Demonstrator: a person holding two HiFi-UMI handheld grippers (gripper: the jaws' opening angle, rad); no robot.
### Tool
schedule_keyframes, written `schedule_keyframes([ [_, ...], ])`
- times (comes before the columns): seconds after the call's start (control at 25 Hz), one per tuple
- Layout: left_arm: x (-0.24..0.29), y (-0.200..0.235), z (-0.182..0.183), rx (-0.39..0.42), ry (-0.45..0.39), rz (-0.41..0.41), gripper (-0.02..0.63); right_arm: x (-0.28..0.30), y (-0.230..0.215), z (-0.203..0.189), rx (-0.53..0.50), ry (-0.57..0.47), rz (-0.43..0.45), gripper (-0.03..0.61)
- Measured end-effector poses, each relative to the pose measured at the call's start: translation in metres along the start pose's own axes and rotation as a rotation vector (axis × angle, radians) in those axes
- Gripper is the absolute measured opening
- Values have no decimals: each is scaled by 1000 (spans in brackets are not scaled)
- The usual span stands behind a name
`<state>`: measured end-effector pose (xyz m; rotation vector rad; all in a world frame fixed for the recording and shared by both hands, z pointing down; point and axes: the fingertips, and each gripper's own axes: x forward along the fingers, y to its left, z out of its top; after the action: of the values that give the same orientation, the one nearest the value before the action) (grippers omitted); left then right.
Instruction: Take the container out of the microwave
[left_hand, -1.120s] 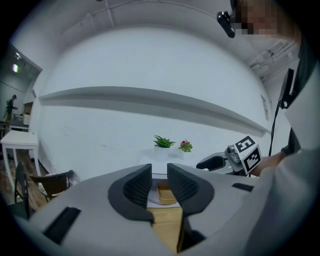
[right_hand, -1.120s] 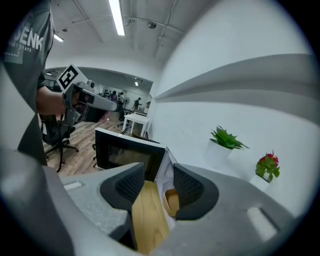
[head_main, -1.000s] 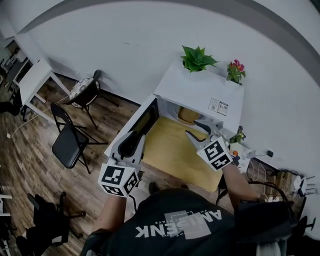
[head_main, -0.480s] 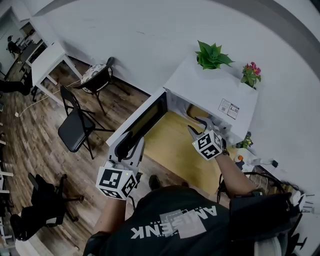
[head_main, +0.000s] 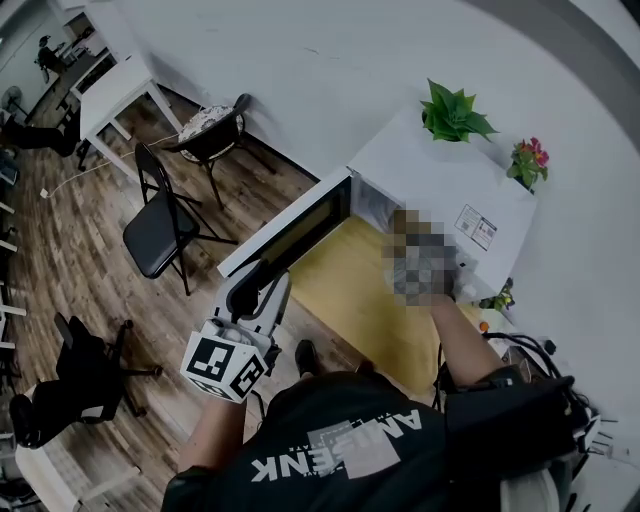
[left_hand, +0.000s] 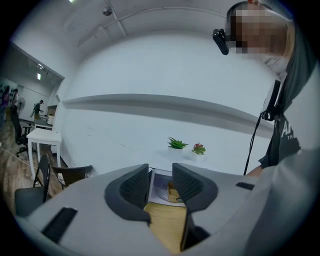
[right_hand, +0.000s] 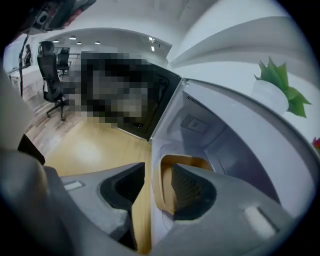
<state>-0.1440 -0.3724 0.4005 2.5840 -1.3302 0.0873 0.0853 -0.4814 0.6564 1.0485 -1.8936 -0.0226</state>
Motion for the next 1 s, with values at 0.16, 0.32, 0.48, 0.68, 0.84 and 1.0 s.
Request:
schedule_keyframes([
  [0.16,-5,8,-5,47,19,48,146,19,-9,-4,-26,21,-30,163],
  [0.32,-10,11,-9,44,28,52,121,36,-5,-10,-39,62,-14,150],
  [0.48,-16,15,-9,45,39,57,118,44,-7,-20,-53,112,-25,140],
  [0.68,-22,19,-6,29,26,62,72,47,-8,-25,-88,140,-46,101],
  [0.84,-26,24,-9,29,41,86,72,46,-5,-23,-97,136,-37,57],
  [1.0,-27,25,-10,34,41,83,72,43,-1,-21,-89,131,-12,41],
])
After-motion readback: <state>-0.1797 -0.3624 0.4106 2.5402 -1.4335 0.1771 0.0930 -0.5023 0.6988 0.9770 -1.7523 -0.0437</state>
